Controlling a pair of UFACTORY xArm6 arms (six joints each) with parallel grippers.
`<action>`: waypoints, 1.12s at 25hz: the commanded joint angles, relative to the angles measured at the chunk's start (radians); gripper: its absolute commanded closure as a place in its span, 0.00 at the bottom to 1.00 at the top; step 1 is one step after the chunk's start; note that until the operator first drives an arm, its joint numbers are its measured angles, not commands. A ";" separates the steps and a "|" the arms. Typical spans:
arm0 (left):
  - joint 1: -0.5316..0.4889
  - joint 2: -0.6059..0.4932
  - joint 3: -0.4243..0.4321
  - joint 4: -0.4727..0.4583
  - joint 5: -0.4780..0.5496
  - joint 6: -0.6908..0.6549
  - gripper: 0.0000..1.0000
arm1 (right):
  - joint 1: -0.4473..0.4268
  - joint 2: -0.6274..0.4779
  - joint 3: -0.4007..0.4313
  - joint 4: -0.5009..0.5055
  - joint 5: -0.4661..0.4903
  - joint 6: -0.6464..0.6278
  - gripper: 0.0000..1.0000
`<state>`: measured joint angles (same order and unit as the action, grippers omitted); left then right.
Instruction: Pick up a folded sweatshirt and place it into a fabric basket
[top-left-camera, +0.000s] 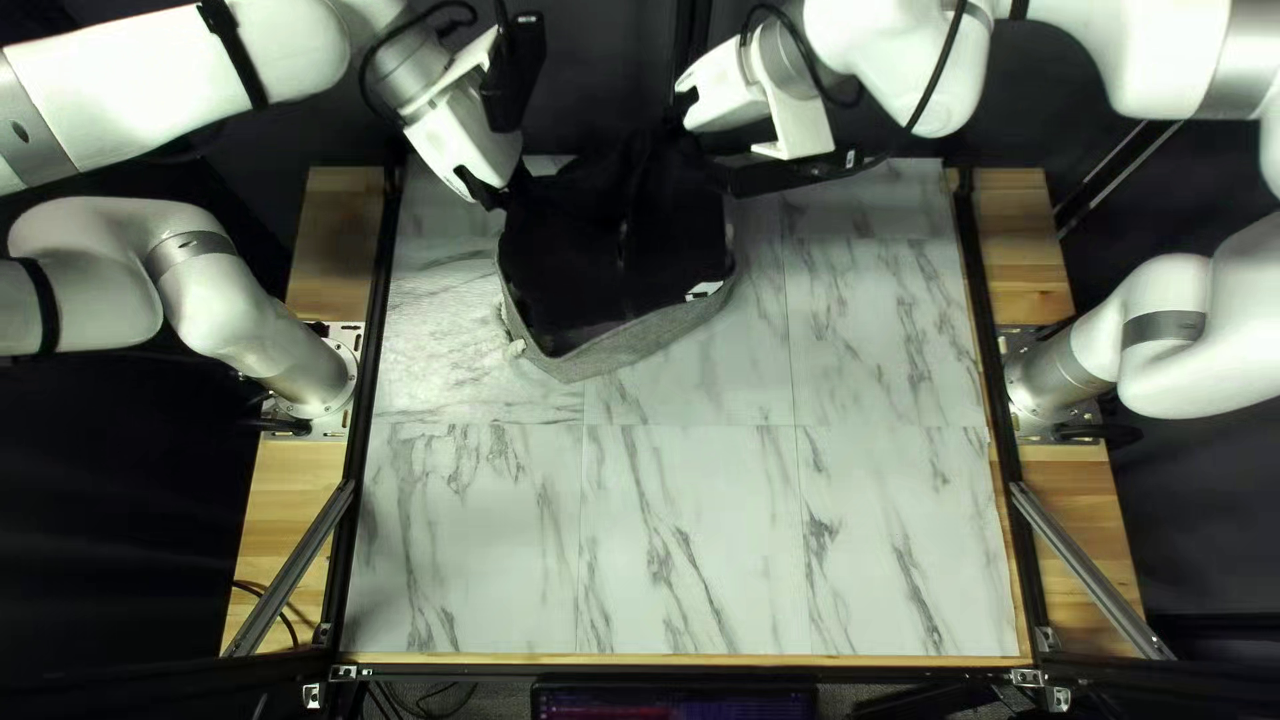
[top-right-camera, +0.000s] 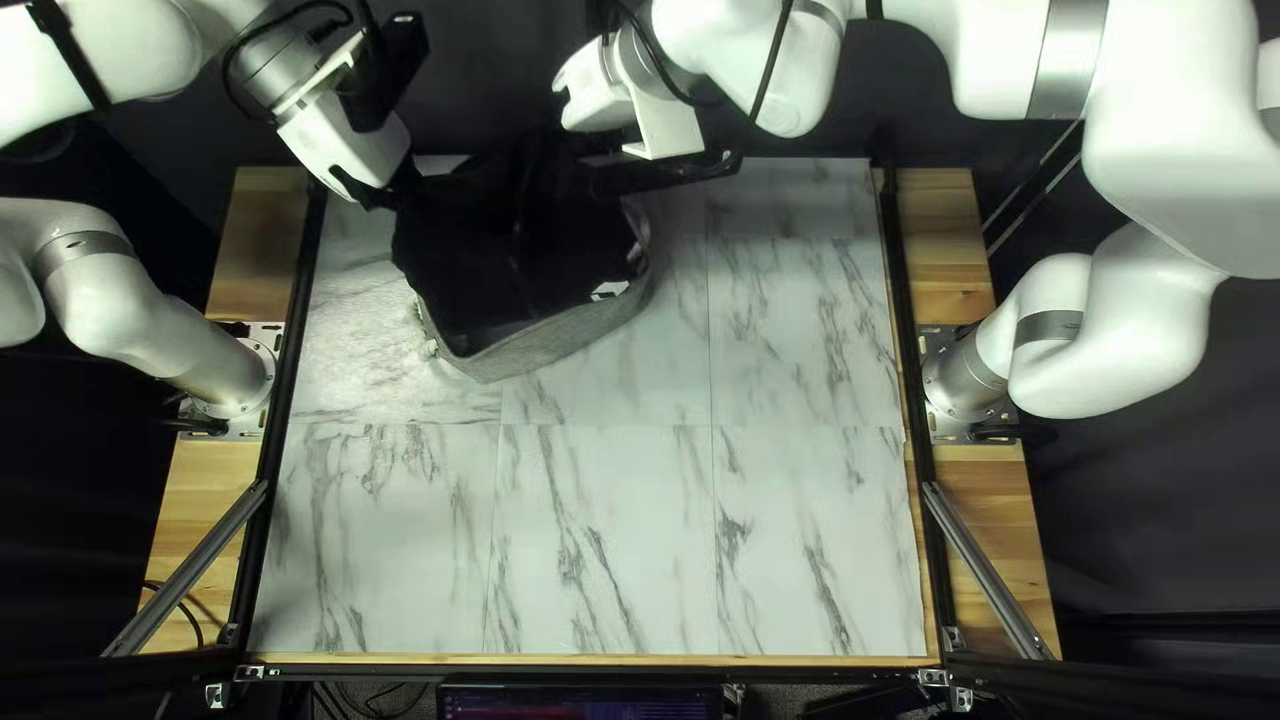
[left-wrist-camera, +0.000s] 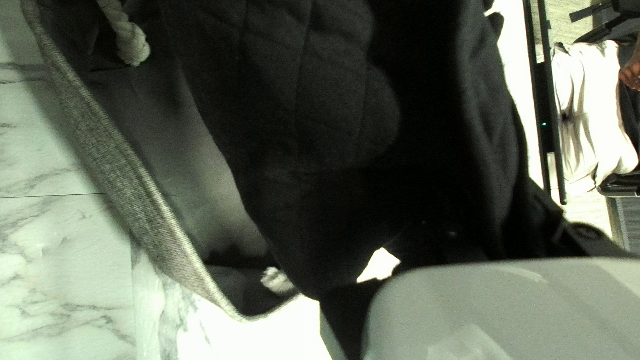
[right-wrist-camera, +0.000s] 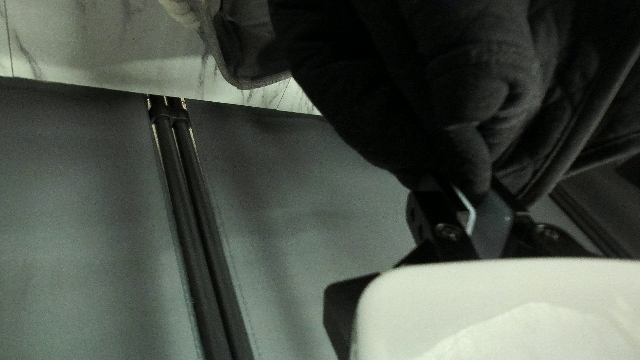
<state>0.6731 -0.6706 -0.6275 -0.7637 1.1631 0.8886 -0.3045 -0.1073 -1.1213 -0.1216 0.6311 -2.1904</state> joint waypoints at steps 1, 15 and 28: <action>0.019 0.030 0.002 -0.012 -0.012 0.044 1.00 | -0.016 0.019 -0.003 -0.007 -0.017 0.029 1.00; 0.066 0.050 0.041 -0.044 -0.018 0.127 1.00 | -0.043 0.070 -0.025 0.027 -0.028 0.040 1.00; 0.032 0.058 0.130 -0.080 -0.099 0.166 1.00 | -0.039 0.114 0.047 0.025 -0.146 0.057 1.00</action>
<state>0.7139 -0.6194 -0.5113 -0.8350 1.0844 1.0480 -0.3470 -0.0052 -1.0759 -0.0946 0.4979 -2.1404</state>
